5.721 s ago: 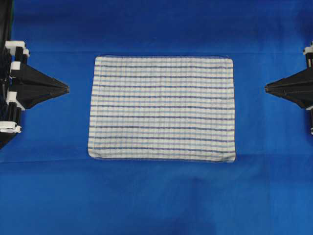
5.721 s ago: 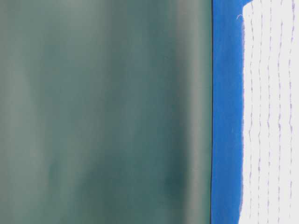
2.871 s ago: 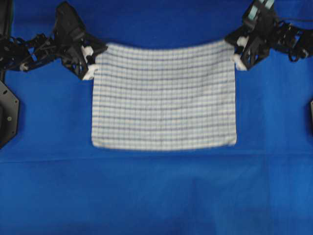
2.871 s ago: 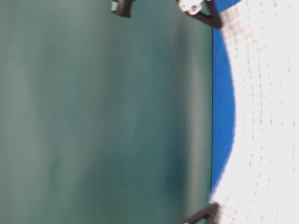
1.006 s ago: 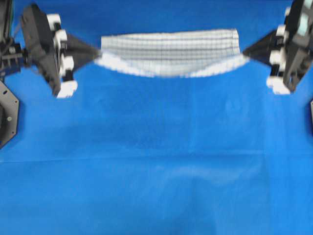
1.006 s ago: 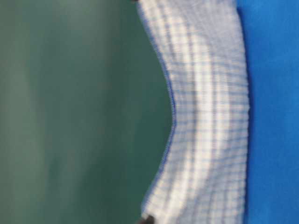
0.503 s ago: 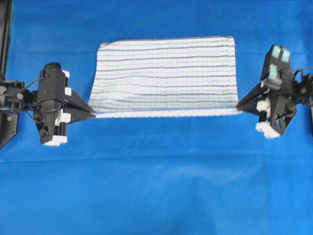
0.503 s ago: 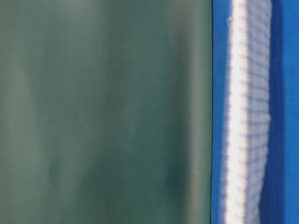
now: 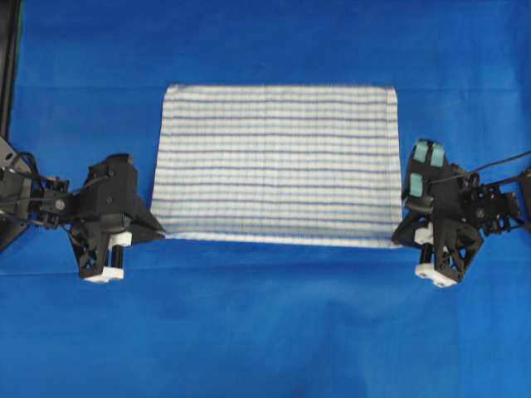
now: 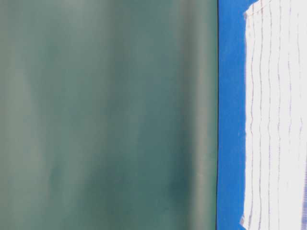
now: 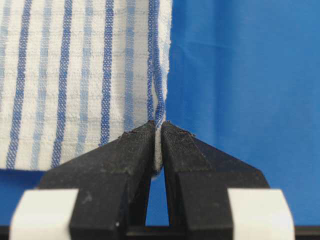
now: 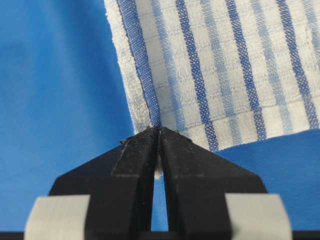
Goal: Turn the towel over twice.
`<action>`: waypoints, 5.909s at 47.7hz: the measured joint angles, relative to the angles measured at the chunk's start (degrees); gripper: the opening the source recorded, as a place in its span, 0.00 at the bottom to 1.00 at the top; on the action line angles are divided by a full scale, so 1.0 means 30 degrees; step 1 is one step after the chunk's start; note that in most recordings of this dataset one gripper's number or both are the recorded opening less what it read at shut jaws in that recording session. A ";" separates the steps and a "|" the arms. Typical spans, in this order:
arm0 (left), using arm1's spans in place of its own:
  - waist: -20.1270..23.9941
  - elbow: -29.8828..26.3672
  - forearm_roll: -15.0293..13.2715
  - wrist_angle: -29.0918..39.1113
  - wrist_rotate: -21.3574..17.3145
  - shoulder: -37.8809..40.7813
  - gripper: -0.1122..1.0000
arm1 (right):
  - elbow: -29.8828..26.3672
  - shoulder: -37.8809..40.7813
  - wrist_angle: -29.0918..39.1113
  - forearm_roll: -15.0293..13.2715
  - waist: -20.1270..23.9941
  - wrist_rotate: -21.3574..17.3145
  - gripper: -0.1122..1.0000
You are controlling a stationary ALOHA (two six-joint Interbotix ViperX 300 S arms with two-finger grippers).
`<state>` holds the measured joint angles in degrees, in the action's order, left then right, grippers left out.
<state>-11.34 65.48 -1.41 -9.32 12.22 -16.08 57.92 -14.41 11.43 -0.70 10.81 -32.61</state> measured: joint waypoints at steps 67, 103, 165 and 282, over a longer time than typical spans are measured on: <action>0.2168 -0.1230 0.0000 0.0937 -0.3311 -0.5625 0.77 | -0.0937 -0.6885 0.1318 -0.8232 -0.2578 0.0439 0.64; 0.4688 0.2637 0.0029 0.0264 -0.4453 -1.4150 0.76 | 0.2168 -1.1543 -0.2490 -0.9756 -0.7148 0.0264 0.63; 1.2539 0.0615 0.0000 -1.0078 -0.5596 0.3516 0.77 | 0.0322 0.3574 -0.7910 -0.9785 -1.5117 0.0791 0.63; 1.2773 -0.2520 0.0000 -0.6094 -0.8379 -0.4248 0.12 | -0.5918 -0.6064 0.6768 -1.1602 -0.9639 0.1846 0.13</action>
<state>26.98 57.92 -1.41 -27.60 -12.92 -28.83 40.17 -32.61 31.73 -35.51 -18.11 -27.07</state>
